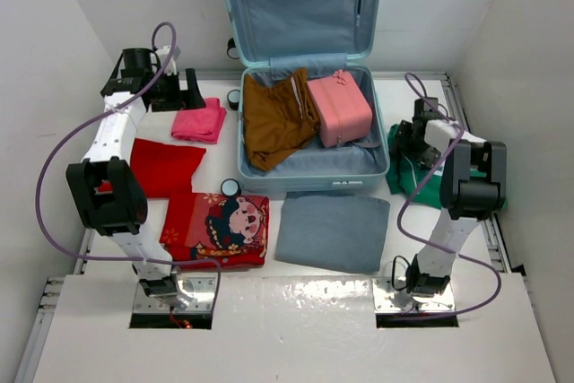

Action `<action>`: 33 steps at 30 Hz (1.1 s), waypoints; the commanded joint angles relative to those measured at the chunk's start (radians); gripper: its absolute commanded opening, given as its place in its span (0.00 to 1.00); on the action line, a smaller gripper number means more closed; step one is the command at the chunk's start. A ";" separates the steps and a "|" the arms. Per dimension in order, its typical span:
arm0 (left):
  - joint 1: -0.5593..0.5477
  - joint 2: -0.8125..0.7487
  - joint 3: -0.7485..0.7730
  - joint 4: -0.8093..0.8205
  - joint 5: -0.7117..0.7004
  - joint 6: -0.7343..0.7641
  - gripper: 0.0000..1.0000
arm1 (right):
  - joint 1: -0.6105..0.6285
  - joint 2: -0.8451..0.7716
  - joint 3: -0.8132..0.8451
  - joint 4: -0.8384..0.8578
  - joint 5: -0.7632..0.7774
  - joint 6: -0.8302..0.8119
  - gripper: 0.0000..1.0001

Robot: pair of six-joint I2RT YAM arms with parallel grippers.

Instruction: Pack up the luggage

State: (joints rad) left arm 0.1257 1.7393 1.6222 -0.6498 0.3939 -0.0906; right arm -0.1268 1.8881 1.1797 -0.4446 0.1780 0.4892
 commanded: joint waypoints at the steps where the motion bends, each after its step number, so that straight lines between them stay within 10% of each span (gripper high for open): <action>1: 0.023 -0.004 0.048 0.006 -0.009 -0.005 1.00 | 0.042 0.058 0.009 -0.014 0.038 0.022 0.94; 3: 0.032 -0.004 0.048 0.006 -0.009 -0.005 1.00 | 0.042 0.063 0.000 -0.031 0.048 0.014 0.90; 7: 0.041 0.015 0.057 -0.004 -0.018 -0.005 1.00 | 0.032 0.057 -0.029 -0.031 0.034 0.002 0.40; 13: 0.051 0.034 0.079 -0.013 -0.027 -0.014 1.00 | -0.060 0.002 -0.038 -0.075 -0.047 -0.055 0.00; 20: 0.051 0.052 0.079 -0.013 0.014 -0.032 1.00 | -0.207 -0.210 0.058 -0.135 -0.626 -0.126 0.00; 33: 0.051 0.052 0.050 -0.013 0.030 -0.032 1.00 | 0.160 -0.370 0.112 0.007 -0.796 -0.028 0.00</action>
State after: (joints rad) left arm 0.1654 1.7981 1.6600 -0.6651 0.4145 -0.1139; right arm -0.0608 1.4933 1.2499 -0.5358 -0.5354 0.3798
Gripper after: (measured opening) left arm 0.995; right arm 0.146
